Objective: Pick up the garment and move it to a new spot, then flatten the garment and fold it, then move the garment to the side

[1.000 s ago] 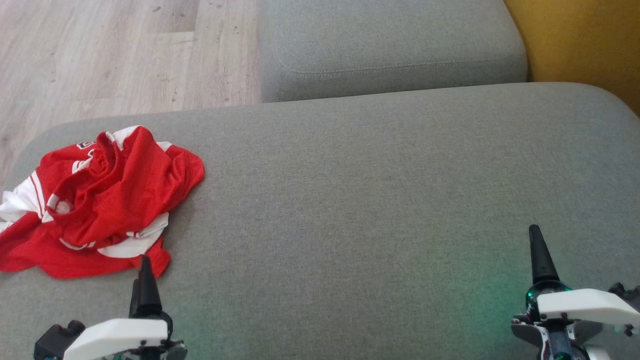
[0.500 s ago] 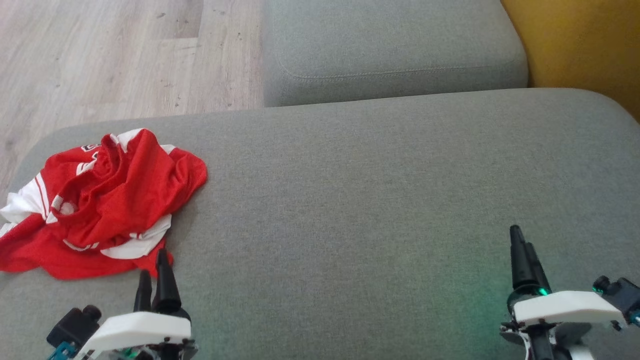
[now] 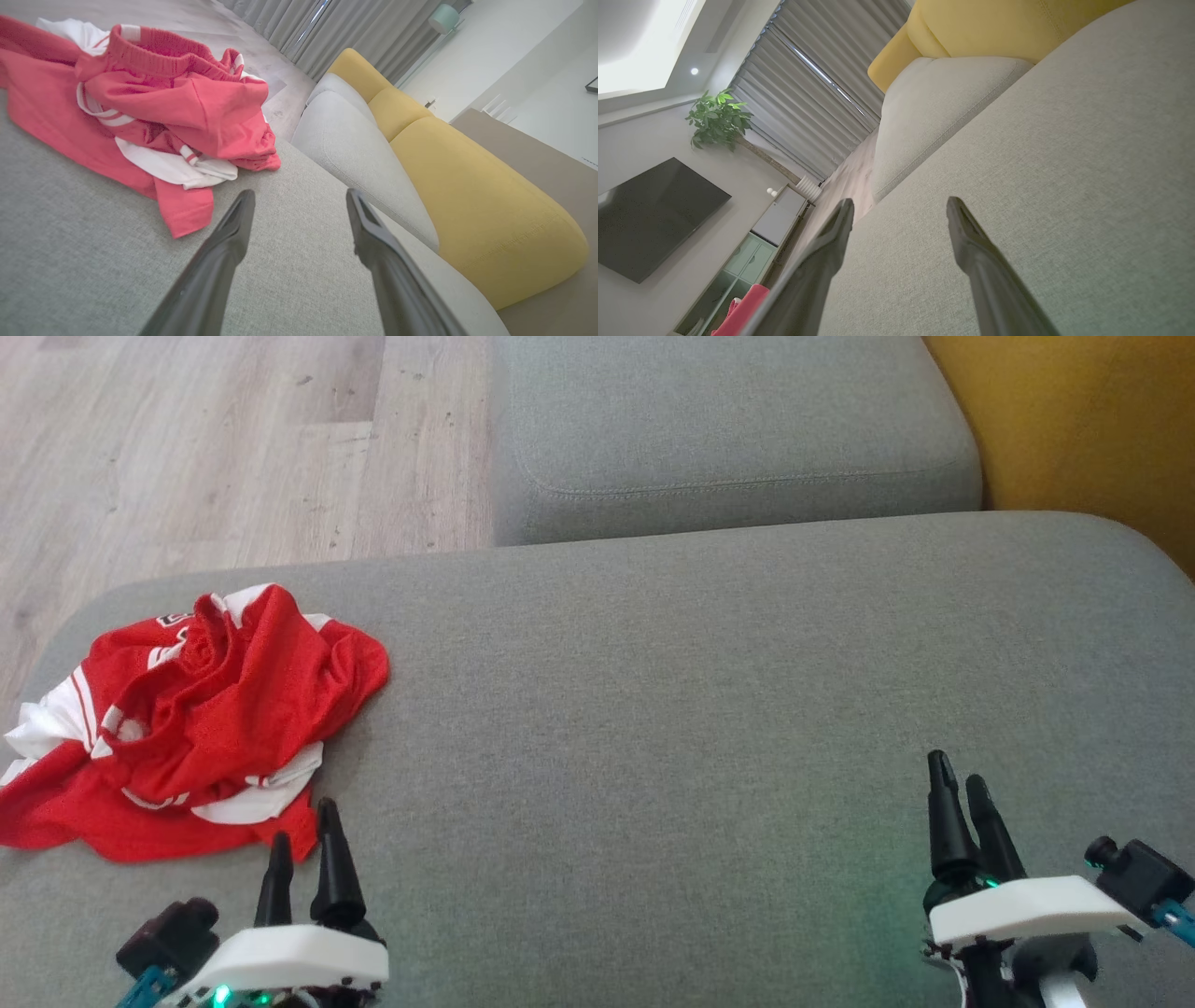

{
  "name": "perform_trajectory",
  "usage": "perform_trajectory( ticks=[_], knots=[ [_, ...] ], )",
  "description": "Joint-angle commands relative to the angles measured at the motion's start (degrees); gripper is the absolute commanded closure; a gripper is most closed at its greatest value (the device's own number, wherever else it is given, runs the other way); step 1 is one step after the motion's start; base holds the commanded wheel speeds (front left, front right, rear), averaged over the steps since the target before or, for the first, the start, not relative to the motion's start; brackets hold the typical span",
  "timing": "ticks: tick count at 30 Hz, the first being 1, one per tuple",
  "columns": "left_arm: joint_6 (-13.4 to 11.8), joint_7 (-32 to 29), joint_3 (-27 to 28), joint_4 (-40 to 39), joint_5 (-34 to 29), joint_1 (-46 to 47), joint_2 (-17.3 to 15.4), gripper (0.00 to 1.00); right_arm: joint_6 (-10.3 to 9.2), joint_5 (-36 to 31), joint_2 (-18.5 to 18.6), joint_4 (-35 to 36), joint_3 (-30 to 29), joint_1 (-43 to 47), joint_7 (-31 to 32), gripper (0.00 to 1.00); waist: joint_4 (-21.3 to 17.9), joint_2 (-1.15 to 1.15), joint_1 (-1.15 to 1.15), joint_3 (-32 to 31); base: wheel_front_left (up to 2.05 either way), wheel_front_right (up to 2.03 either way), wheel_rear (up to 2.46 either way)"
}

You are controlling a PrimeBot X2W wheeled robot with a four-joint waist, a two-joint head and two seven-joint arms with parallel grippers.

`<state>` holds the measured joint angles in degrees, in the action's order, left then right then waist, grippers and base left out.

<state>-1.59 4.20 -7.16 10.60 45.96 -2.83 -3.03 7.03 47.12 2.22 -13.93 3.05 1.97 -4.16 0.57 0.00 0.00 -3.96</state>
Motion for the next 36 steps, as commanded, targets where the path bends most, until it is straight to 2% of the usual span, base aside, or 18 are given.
perform_trajectory(
  ticks=[1,18,36],
  knots=[
    [-0.2,0.8,0.5,-2.5,-1.8,1.9,-0.7,0.0,0.24,-1.8,0.4,2.3,1.0,-1.4,-0.8,0.0,0.0,0.0,0.0,-0.1,0.0,0.0,0.0],
    [-2.6,3.8,-2.2,-4.4,-14.8,1.0,-1.4,0.0,0.31,-14.5,0.5,3.7,3.5,-0.9,-3.8,0.0,0.1,0.0,0.0,-1.1,0.0,0.0,0.0],
    [-3.4,6.7,-3.2,-5.1,-26.0,0.0,-0.8,0.0,0.37,-25.7,0.5,3.5,4.5,0.1,-6.7,0.0,0.6,0.0,0.0,-2.2,0.0,0.0,0.0]
  ],
)
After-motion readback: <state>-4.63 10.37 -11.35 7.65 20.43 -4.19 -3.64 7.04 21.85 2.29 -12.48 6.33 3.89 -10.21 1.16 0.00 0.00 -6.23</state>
